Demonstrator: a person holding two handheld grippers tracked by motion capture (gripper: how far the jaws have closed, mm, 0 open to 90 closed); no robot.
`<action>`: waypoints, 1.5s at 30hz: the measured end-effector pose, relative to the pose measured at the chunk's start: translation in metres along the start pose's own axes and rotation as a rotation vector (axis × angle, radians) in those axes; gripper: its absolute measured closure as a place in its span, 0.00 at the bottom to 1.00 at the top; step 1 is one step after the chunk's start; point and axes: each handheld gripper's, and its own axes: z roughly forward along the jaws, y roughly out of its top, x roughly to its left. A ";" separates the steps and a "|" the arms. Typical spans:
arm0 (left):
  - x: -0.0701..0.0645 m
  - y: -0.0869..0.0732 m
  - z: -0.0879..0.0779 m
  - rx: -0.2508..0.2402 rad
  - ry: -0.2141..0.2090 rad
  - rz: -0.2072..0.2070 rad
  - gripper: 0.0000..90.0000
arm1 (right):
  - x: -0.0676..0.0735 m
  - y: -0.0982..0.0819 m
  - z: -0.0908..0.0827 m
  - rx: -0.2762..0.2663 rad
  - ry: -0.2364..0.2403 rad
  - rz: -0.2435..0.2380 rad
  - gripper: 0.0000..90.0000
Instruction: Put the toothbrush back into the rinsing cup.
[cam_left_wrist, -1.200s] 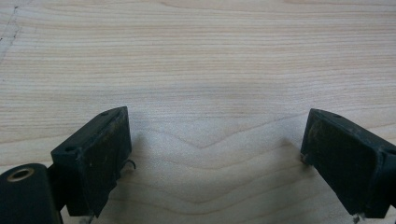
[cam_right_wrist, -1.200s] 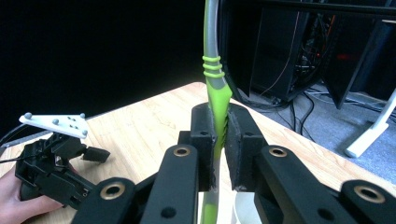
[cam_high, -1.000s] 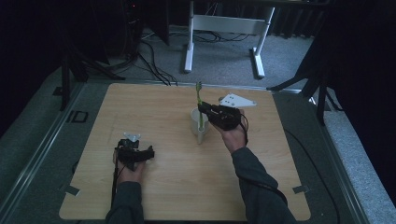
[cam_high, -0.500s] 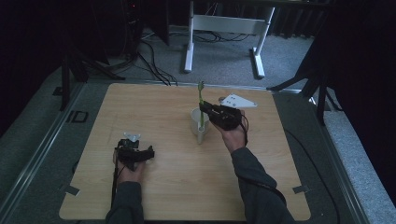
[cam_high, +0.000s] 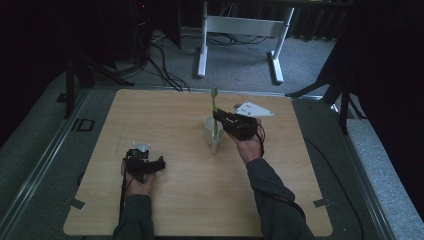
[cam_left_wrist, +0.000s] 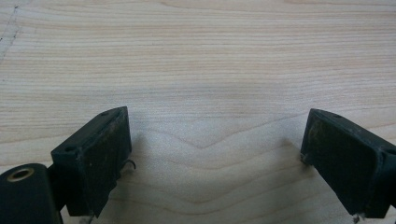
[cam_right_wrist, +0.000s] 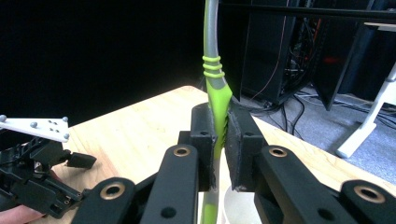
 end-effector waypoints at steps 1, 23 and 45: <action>0.000 0.000 0.000 0.000 0.001 0.000 0.10 | 0.000 -0.001 0.001 0.001 -0.001 0.001 0.91; 0.000 0.000 0.000 0.000 0.001 0.000 0.10 | -0.001 -0.011 0.007 0.029 -0.017 -0.001 0.91; 0.000 0.000 0.000 0.000 0.001 0.000 0.10 | -0.002 -0.019 0.010 0.040 -0.026 0.006 0.91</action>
